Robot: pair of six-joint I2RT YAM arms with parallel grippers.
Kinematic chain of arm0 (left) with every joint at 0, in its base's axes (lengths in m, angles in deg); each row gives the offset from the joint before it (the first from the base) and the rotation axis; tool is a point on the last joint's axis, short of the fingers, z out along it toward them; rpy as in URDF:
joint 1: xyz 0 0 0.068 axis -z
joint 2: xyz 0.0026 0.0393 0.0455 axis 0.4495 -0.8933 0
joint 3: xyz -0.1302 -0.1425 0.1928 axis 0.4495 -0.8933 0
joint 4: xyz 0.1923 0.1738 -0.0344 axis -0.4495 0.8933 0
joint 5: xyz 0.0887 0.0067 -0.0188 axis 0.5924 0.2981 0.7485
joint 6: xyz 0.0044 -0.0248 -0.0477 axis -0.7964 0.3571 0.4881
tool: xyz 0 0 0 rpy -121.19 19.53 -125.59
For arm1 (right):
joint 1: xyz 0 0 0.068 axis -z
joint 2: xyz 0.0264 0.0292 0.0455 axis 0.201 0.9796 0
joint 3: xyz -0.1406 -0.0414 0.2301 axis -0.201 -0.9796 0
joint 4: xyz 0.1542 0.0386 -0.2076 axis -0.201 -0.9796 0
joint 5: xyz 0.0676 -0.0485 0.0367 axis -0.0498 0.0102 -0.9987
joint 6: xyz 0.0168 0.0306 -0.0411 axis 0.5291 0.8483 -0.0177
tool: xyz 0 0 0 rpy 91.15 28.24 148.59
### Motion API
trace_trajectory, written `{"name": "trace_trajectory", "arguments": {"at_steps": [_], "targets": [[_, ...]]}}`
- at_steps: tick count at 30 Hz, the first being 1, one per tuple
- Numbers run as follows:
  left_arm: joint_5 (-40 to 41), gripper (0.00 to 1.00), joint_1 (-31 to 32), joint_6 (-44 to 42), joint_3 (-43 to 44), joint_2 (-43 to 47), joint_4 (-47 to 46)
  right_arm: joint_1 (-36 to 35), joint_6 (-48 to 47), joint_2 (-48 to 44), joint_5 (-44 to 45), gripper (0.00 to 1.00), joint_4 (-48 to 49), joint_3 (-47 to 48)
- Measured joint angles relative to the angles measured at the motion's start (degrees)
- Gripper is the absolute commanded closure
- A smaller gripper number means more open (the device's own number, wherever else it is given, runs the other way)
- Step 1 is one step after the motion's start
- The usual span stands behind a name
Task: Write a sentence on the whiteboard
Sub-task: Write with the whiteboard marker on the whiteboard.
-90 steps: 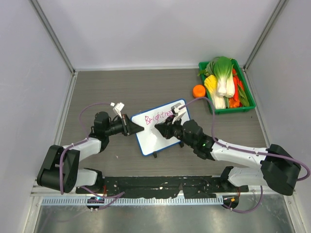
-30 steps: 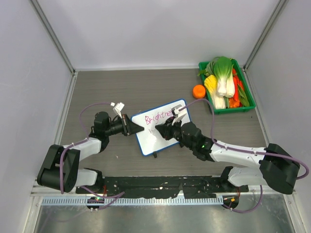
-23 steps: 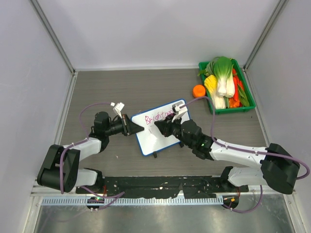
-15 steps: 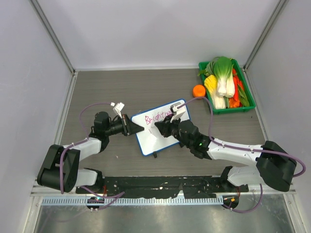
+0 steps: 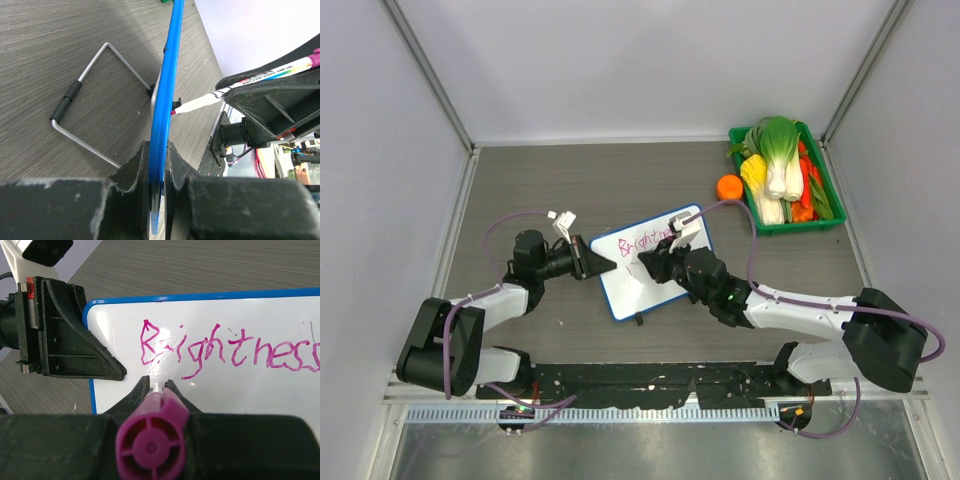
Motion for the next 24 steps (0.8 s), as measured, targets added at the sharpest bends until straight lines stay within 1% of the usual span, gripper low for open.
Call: {"name": "trace_trajectory", "arguments": {"at_steps": [10,24], "targets": [[0.00,1.00,0.00,0.00,0.00,0.00,0.07,0.00,0.42,0.11,-0.31,0.99,0.15,-0.26],[0.00,1.00,0.00,0.00,0.00,0.00,0.22,-0.24,1.88,-1.03,-2.36,0.99,0.68,-3.17]]}}
